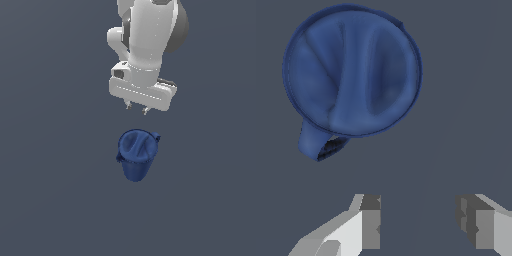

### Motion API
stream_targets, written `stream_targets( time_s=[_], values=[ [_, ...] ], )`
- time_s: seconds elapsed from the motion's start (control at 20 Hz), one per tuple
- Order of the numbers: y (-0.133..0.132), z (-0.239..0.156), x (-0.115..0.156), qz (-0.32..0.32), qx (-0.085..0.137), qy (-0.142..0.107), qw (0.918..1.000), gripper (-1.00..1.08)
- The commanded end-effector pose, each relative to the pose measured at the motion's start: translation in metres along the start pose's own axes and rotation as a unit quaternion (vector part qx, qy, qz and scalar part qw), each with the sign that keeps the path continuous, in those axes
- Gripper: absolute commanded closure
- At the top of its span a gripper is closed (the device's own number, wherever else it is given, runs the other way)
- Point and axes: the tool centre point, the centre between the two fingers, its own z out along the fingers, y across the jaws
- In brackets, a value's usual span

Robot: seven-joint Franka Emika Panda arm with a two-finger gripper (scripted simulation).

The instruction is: Pick up the object and move it to a goal position.

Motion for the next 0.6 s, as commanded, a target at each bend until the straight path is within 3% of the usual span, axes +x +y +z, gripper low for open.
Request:
stream_targets(
  time_s=[0.0,0.55],
  values=[
    [-0.005,0.003,0.002,0.024,-0.003,0.006,0.9997,-0.2],
    [-0.029,0.015,0.008,0.125,-0.009,0.032,0.9916,-0.2]
  ],
)
